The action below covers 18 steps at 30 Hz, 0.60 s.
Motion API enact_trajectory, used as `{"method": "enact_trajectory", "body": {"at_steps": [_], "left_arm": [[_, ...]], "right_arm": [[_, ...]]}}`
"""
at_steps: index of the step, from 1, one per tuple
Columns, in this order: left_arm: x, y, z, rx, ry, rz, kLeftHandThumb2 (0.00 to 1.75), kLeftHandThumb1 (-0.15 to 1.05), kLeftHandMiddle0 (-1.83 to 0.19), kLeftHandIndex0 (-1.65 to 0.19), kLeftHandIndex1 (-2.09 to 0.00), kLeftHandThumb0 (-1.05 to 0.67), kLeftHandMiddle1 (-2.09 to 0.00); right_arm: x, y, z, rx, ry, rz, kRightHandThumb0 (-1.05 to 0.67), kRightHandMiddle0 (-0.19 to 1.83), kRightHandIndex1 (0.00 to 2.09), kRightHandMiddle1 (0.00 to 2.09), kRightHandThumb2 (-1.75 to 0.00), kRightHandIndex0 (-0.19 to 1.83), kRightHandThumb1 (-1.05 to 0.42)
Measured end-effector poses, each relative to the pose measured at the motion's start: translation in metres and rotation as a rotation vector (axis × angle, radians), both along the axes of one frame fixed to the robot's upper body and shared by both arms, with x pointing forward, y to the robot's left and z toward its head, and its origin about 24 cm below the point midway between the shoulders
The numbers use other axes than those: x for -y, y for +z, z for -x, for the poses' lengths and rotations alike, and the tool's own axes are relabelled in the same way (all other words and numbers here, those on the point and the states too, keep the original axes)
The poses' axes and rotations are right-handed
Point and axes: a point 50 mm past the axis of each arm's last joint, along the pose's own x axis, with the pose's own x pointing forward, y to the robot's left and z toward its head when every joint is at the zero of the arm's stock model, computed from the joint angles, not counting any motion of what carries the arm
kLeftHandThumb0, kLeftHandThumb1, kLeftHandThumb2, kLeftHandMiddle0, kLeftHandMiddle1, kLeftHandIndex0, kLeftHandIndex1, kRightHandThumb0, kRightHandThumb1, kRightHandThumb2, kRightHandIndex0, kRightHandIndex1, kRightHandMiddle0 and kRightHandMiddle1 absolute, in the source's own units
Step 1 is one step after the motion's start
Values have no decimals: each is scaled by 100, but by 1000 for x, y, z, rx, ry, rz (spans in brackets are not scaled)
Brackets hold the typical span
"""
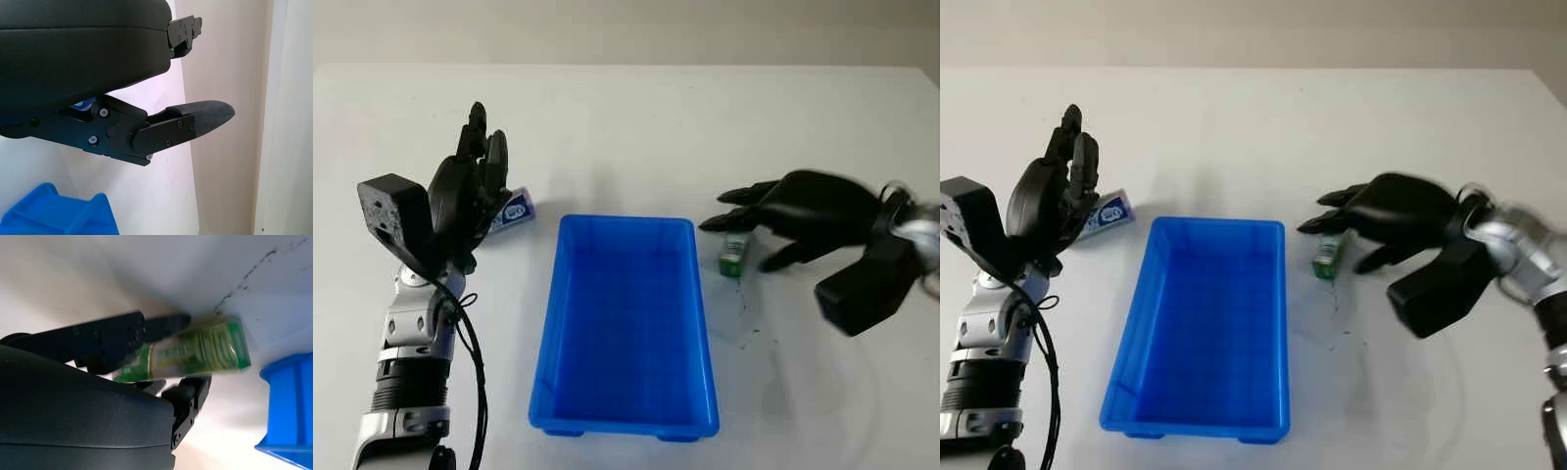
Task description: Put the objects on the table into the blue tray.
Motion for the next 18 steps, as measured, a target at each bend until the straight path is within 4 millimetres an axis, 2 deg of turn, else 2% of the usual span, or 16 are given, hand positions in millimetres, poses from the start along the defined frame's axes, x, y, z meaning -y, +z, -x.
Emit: {"method": "enact_trajectory", "body": {"at_steps": [2,3,4,6,7,9,14,18], "left_arm": [[0,0,0,0,-2,-1,64,105,19,19,0,-73,0],[-1,0,0,0,-1,-3,63,105,19,19,0,-73,0],[-1,1,0,0,0,-4,62,105,19,19,0,-73,0],[-2,1,0,-1,2,-5,62,105,19,19,0,-74,0],[-2,1,0,-1,3,-6,62,105,19,19,0,-74,0],[-2,1,0,-1,5,-6,63,105,19,19,0,-74,0],[-2,1,0,-1,-1,-6,64,105,19,19,0,-72,0],[-1,0,0,-2,-11,-8,64,105,19,19,0,-72,0]], "right_arm": [[0,-8,1,55,31,-2,-46,10,199,190,-12,16,-104],[0,-9,0,88,45,4,-51,26,204,199,-25,42,-104],[-1,-9,-1,116,56,9,-54,46,207,205,-34,71,-105],[-1,-8,-3,151,63,5,-55,65,209,209,-42,96,-105],[0,-8,-5,160,61,0,-55,70,209,209,-43,101,-105],[1,-4,-7,180,48,-17,-54,73,209,209,-44,100,-105],[4,7,-16,232,-1,-58,-54,65,209,209,-40,84,-105],[3,34,-26,356,-23,-124,-53,63,209,209,-29,86,-105]]}}
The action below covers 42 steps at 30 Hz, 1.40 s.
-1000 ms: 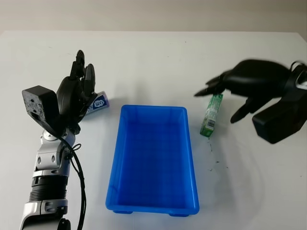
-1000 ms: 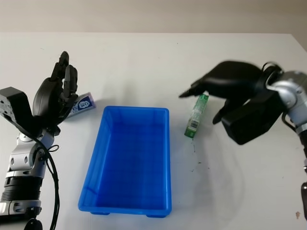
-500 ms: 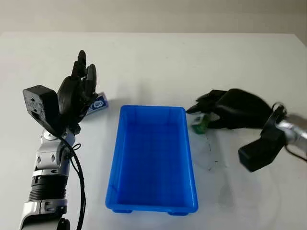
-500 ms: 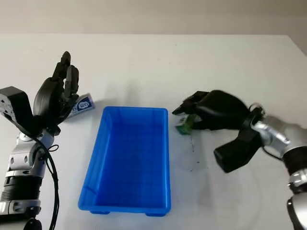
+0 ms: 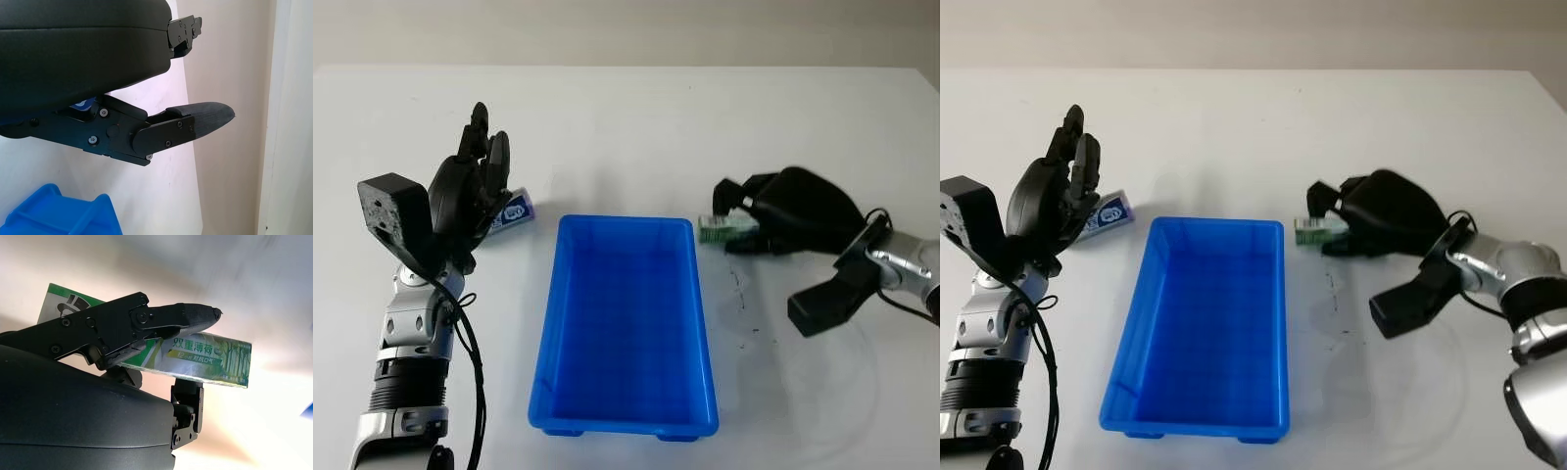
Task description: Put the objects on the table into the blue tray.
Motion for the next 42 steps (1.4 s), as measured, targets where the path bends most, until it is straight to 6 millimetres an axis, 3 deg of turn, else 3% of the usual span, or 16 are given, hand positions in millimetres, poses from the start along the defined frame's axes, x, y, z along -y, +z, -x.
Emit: {"method": "enact_trajectory", "body": {"at_steps": [7,13,16,22,23,26,27,28,29,30,31,32,33,34,38,42], "left_arm": [[1,0,0,-2,-5,-2,64,105,19,19,0,-72,0],[2,0,0,-1,0,2,64,105,19,19,0,-72,0],[4,-1,-1,-1,1,4,64,105,19,19,0,-73,0],[4,0,0,0,9,4,63,105,19,19,0,-73,0],[4,0,0,-1,11,5,63,105,19,19,0,-74,0],[4,0,0,-1,18,6,62,105,19,19,0,-74,0],[4,0,0,-1,20,6,61,105,19,19,0,-75,0],[4,0,0,0,21,7,61,105,19,19,0,-76,0],[4,0,0,1,21,7,61,105,19,19,0,-76,0],[4,0,0,1,21,7,61,105,19,19,0,-76,0],[4,0,0,1,21,7,61,105,19,19,0,-76,0],[4,0,0,1,21,7,61,105,19,19,0,-75,0],[4,0,0,1,20,8,62,105,19,19,0,-74,0],[5,0,0,1,19,10,62,105,19,19,0,-74,0],[7,-1,0,1,15,14,64,105,19,19,0,-72,0],[8,-2,-1,-2,15,19,64,105,19,19,0,-72,0]], "right_arm": [[-21,90,-13,253,44,-308,-50,75,209,209,-32,100,-105],[-70,133,4,218,339,-562,-51,83,209,209,-41,112,-105],[-94,131,20,125,467,-593,-49,90,209,209,-42,121,-105],[-124,101,48,-169,633,-576,-55,90,209,209,-37,115,-105],[-126,98,51,-227,641,-554,-58,85,209,209,-36,106,-105],[-131,90,55,-416,610,-411,-73,37,209,207,-35,48,-105],[-132,88,57,-480,579,-336,-78,12,193,187,-32,18,-105],[-131,85,57,-540,545,-272,-80,4,166,161,-30,6,-105],[-129,83,58,-597,514,-215,-82,-1,127,126,-29,-4,-105],[-127,82,58,-653,483,-165,-84,-9,69,79,-27,-12,-105],[-125,80,58,-692,459,-127,-86,-13,37,52,-26,-15,-105],[-124,80,59,-722,439,-91,-88,-16,19,33,-26,-17,-105],[-123,79,60,-740,424,-61,-90,-18,8,14,-25,-18,-105],[-122,79,61,-752,414,-38,-92,-19,4,7,-24,-19,-105],[-118,84,61,-706,407,-29,-93,-19,0,0,-22,-19,-105],[-108,105,54,-492,494,-327,-92,-19,0,0,-32,-19,-105]]}}
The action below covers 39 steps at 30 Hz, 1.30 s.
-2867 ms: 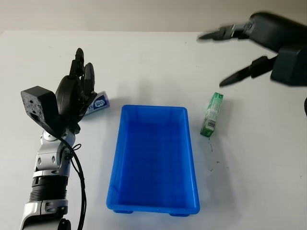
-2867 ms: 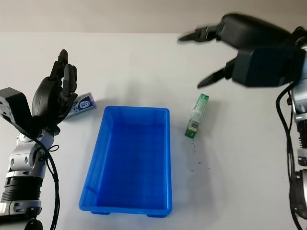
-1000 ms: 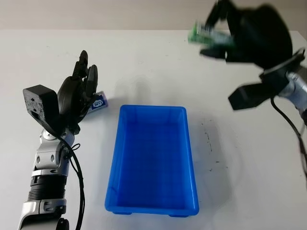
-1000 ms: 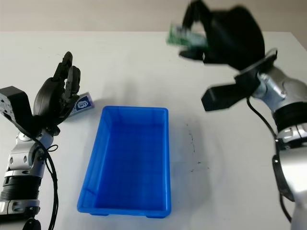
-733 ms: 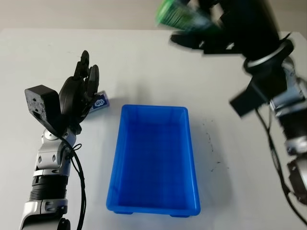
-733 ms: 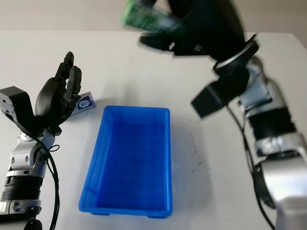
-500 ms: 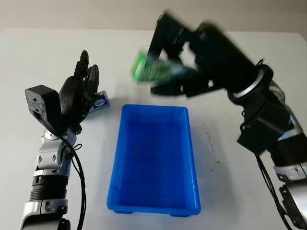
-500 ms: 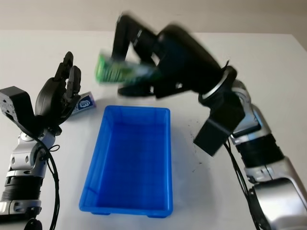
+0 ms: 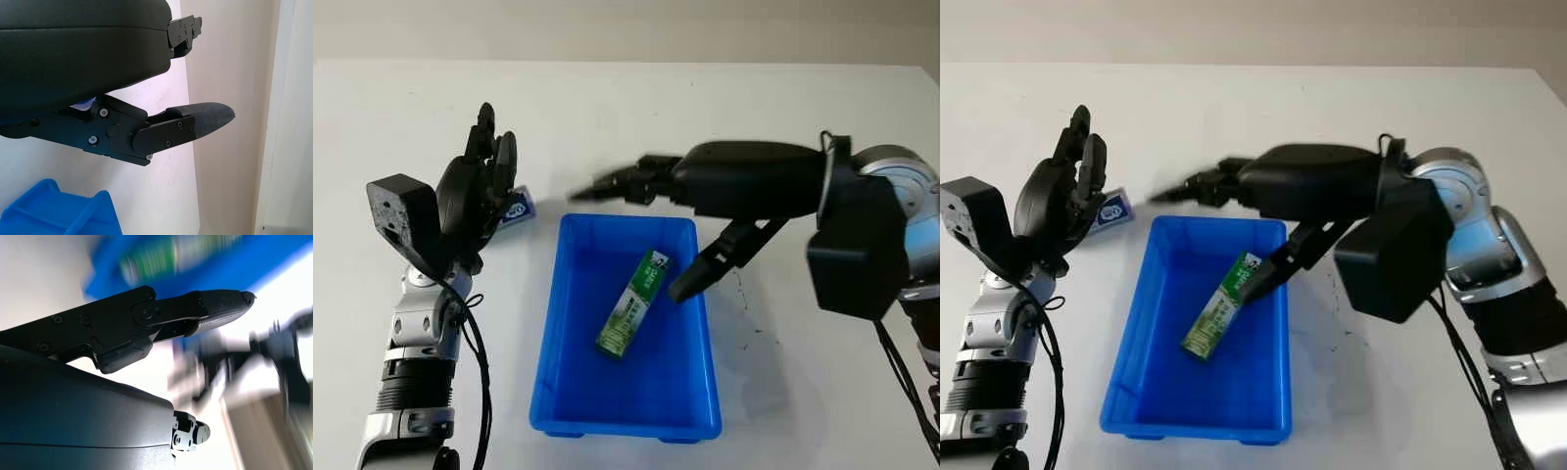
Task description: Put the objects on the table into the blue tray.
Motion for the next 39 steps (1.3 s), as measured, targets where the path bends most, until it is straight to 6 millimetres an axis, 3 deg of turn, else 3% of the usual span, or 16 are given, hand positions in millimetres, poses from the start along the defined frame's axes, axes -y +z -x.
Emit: {"method": "enact_trajectory", "body": {"at_steps": [4,8,13,17,20,24,28,34,39], "left_arm": [[1,-1,0,1,0,2,62,105,19,19,0,-74,0],[-3,1,0,8,49,-61,57,105,19,19,0,-76,0],[-10,22,9,97,176,-502,53,105,19,19,0,-77,-1],[-18,44,25,102,249,-910,39,105,19,19,0,-90,0],[-23,56,39,38,278,-1115,26,105,19,18,-1,-100,0],[-22,68,48,-29,278,-1304,14,104,19,17,-3,-100,0],[-19,65,48,-88,251,-1382,7,102,17,14,-5,-98,-3],[-17,61,41,-125,232,-1434,5,99,15,12,-6,-95,-5],[-17,49,22,-157,202,-1463,5,99,18,14,-5,-94,-4]], "right_arm": [[27,13,-15,64,-134,-411,-88,-19,0,0,-54,-19,-105],[58,10,-29,60,-324,-592,-80,-19,0,0,-61,-19,-105],[95,-24,-44,19,-605,-668,-77,-19,0,0,-59,-19,-105],[117,-57,-47,-100,-754,-710,-74,-19,0,0,-57,-19,-105],[131,-76,-48,-246,-805,-805,-72,-19,0,0,-55,-19,-105],[131,-98,-48,-368,-845,-850,-74,-19,0,0,-54,-19,-105],[124,-111,-48,-417,-852,-854,-72,-19,0,0,-56,-19,-105],[118,-118,-45,-442,-856,-854,-70,-19,0,0,-58,-19,-105],[116,-115,-42,-449,-842,-845,-68,-19,0,0,-59,-19,-105]]}}
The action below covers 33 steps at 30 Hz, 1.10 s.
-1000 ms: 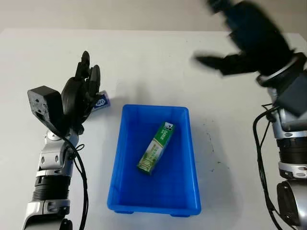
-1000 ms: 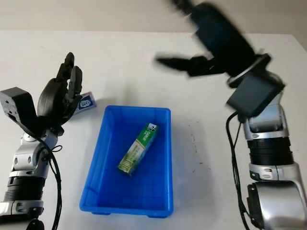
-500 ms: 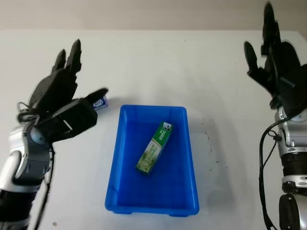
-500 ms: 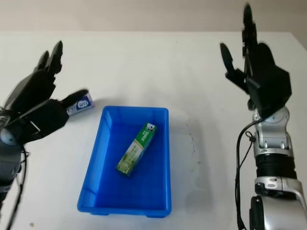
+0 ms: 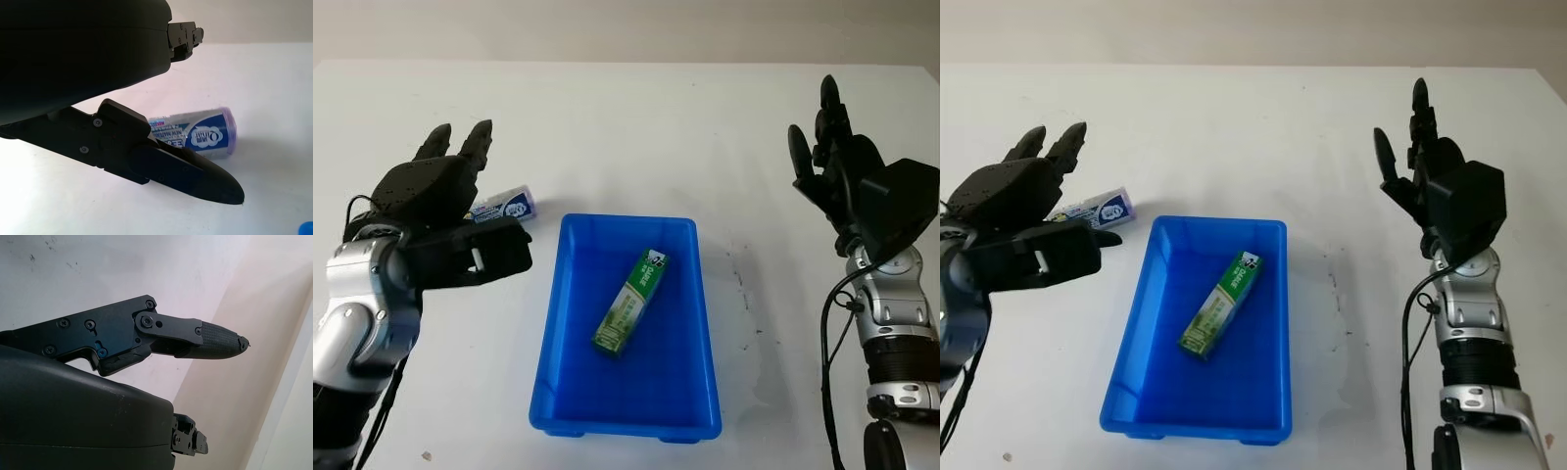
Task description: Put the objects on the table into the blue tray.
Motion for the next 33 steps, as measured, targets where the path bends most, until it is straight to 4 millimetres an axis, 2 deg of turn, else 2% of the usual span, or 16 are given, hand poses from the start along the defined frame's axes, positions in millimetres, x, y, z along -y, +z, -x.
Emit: {"method": "enact_trajectory", "body": {"at_steps": [6,9,10,11,12,13,14,15,21,22,24,27,29,31,32,33], "left_arm": [[4,-15,-27,-15,-8,-26,4,95,15,13,-6,-78,-6],[5,-20,-42,19,-21,-35,5,92,-13,-2,-11,-68,-11],[5,-23,-47,32,-24,-30,5,92,-14,-12,-12,-65,-45],[5,-26,-51,40,-27,-25,5,93,2,-22,-15,-62,-134],[4,-29,-55,45,-33,-31,5,95,-10,-18,-76,-60,-171],[4,-33,-58,48,-41,-50,5,97,-18,-4,-126,-59,-190],[4,-34,-61,51,-48,-101,8,102,-34,2,-153,-60,-201],[6,-34,-64,53,-60,-164,10,103,-40,3,-162,-60,-205],[15,-36,-71,25,-96,-397,28,105,-36,-9,-157,-53,-209],[16,-35,-71,26,-99,-418,29,105,-33,-9,-159,-52,-209],[18,-31,-70,23,-101,-441,29,105,-43,-2,-180,-49,-209],[26,-22,-64,13,-125,-467,29,105,-59,-2,-187,-48,-209],[33,-15,-58,8,-149,-476,28,105,-53,-3,-179,-48,-209],[42,-6,-50,34,-184,-473,28,105,-56,-9,-193,-47,-209],[47,0,-47,67,-205,-478,25,105,-58,7,-139,-47,-209],[51,7,-43,110,-225,-492,23,105,-57,4,-89,-48,-209]], "right_arm": [[-3,2,4,0,24,12,-65,-19,0,0,-61,-19,-105],[-4,4,6,4,34,22,-65,-19,0,0,-63,-19,-105],[-5,5,7,5,38,25,-65,-19,0,0,-63,-19,-105],[-5,5,8,6,40,27,-66,-19,0,0,-62,-19,-105],[-6,6,9,9,42,27,-66,-19,0,0,-62,-19,-105],[-6,7,10,10,44,24,-66,-19,0,0,-62,-19,-105],[-5,8,11,12,45,19,-67,-19,0,0,-61,-19,-105],[-5,8,11,12,47,16,-67,-19,0,0,-61,-19,-105],[-6,12,12,17,50,16,-66,-19,0,0,-61,-19,-105],[-6,12,12,16,48,15,-66,-19,0,0,-61,-19,-105],[-5,11,12,12,46,13,-65,-19,0,0,-61,-19,-105],[-5,11,11,6,44,11,-63,-19,0,0,-62,-19,-105],[-6,11,11,7,47,7,-62,-19,0,0,-63,-19,-105],[-6,12,11,9,49,5,-62,-19,0,0,-63,-19,-105],[-7,13,10,10,50,5,-61,-19,0,0,-63,-19,-105],[-7,13,10,11,51,4,-61,-19,0,0,-63,-19,-105]]}}
